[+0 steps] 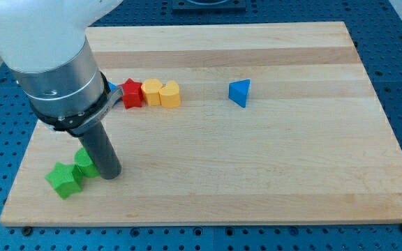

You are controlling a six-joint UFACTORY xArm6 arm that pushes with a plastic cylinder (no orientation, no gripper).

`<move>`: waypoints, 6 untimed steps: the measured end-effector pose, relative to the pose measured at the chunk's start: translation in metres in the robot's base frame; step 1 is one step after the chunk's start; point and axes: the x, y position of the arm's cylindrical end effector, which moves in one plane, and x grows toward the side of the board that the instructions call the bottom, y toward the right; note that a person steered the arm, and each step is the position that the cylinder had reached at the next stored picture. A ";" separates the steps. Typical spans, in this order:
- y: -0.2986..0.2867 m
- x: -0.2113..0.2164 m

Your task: Move your arm towards blue triangle

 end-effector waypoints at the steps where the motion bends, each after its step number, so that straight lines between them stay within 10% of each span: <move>1: 0.000 0.000; 6: 0.127 -0.127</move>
